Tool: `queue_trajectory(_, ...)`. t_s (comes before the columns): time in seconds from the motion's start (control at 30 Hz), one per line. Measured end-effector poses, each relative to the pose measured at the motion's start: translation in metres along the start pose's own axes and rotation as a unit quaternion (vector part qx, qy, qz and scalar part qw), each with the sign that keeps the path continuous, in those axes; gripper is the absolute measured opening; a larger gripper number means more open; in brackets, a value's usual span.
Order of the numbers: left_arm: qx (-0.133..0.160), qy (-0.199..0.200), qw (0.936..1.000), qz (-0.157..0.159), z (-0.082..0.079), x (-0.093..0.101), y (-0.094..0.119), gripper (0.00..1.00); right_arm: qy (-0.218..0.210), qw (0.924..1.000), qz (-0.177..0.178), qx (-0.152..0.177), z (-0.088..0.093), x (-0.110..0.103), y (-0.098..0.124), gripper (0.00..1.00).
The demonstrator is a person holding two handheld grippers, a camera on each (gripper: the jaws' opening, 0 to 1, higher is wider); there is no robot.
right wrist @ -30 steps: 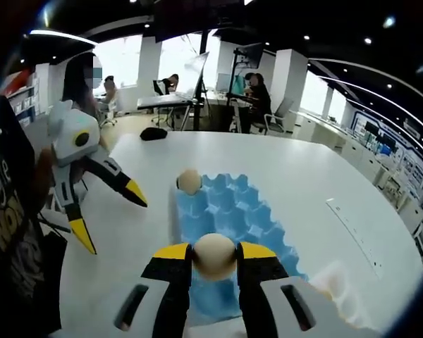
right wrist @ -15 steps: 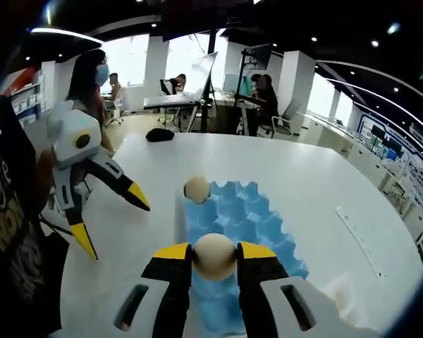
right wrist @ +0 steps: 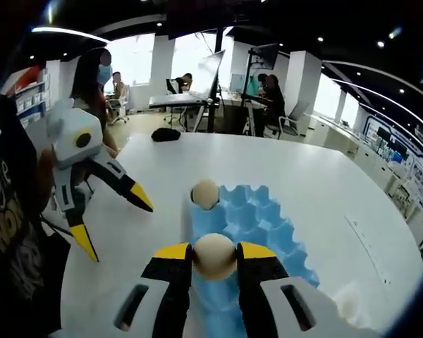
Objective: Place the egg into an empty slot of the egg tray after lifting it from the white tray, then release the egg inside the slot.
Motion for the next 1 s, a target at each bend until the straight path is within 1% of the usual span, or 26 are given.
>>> queue_trajectory(1.0, 0.0, 0.01, 0.9999, -0.014, 0.004, -0.009, 0.006, 0.72, 0.023, 0.9993, -0.027, 0.001, -0.018, -0.004, -0.022, 0.26)
Point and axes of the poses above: the point that each gripper's makers call its tool centre point, and the gripper's own axes: y roughly backward along the fingers, x roughly to its right, z roughly out of its underside, the point moved 5 cm from there along y, roughly backward along the fingers, and after that the axes turned 5 degrees about -x, right-handed, at the moved point
